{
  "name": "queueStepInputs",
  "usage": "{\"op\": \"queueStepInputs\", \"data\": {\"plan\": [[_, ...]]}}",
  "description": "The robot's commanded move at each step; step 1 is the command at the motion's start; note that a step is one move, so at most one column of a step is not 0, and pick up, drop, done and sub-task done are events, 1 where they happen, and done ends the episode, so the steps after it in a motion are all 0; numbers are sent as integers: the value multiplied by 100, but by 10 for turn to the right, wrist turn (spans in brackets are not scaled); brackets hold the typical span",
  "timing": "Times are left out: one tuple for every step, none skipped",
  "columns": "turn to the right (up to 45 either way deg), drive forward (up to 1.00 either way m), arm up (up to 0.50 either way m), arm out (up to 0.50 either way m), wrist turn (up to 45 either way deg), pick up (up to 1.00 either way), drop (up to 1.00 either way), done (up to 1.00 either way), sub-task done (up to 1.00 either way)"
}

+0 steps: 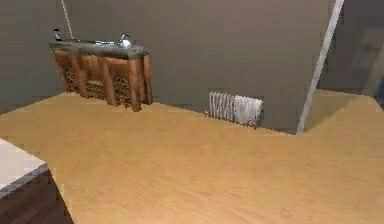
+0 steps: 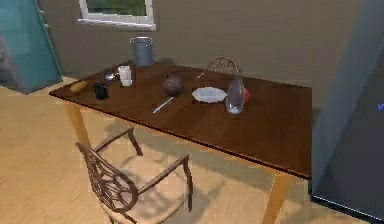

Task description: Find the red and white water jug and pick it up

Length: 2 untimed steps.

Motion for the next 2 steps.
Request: {"op": "queueStepInputs", "data": {"plan": [[0, 60, 0, 0, 0, 0, 0, 0, 0], [-120, 0, 0, 0, 0, 0, 0, 0, 0]]}}
